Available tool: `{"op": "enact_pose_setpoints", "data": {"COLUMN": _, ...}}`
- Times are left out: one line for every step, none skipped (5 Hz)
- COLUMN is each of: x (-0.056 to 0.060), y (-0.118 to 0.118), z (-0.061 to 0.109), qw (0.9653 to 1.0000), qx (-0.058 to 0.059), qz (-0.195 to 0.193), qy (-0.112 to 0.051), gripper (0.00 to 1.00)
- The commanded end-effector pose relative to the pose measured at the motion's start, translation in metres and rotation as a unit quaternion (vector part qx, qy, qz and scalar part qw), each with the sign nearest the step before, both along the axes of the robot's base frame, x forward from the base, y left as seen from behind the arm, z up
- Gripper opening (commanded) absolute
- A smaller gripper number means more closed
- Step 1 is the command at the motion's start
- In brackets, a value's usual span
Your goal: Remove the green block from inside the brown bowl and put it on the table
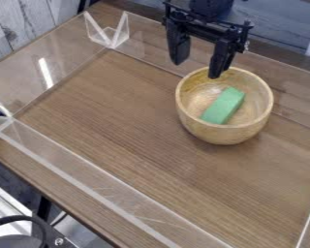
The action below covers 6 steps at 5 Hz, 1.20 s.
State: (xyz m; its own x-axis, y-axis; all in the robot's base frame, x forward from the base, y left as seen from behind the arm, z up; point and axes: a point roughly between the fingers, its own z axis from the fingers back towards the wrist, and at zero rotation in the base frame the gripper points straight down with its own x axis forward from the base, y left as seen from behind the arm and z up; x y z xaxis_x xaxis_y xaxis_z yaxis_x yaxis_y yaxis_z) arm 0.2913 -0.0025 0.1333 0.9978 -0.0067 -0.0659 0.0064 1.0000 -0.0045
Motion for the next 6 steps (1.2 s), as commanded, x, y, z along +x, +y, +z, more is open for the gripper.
{"op": "enact_pose_setpoints", "data": {"x": 0.004, "y": -0.006, "z": -0.012, "qw": 0.9999, "qx": -0.002, "qz": -0.012, "qy": 0.006, "gripper": 1.0}}
{"op": "enact_pose_setpoints", "data": {"x": 0.004, "y": -0.011, "z": -0.03, "qw": 0.9997, "qx": -0.006, "qz": -0.02, "qy": 0.012, "gripper": 1.0}}
{"op": "enact_pose_setpoints", "data": {"x": 0.008, "y": -0.014, "z": -0.045, "qw": 0.9996, "qx": -0.006, "qz": -0.024, "qy": 0.013, "gripper": 1.0}}
{"op": "enact_pose_setpoints", "data": {"x": 0.013, "y": -0.018, "z": -0.055, "qw": 0.9995, "qx": -0.004, "qz": -0.028, "qy": 0.016, "gripper": 1.0}}
{"op": "enact_pose_setpoints", "data": {"x": 0.014, "y": -0.017, "z": -0.058, "qw": 0.9995, "qx": -0.004, "qz": -0.026, "qy": 0.018, "gripper": 1.0}}
{"op": "enact_pose_setpoints", "data": {"x": 0.015, "y": -0.017, "z": -0.062, "qw": 0.9994, "qx": -0.004, "qz": -0.025, "qy": 0.022, "gripper": 1.0}}
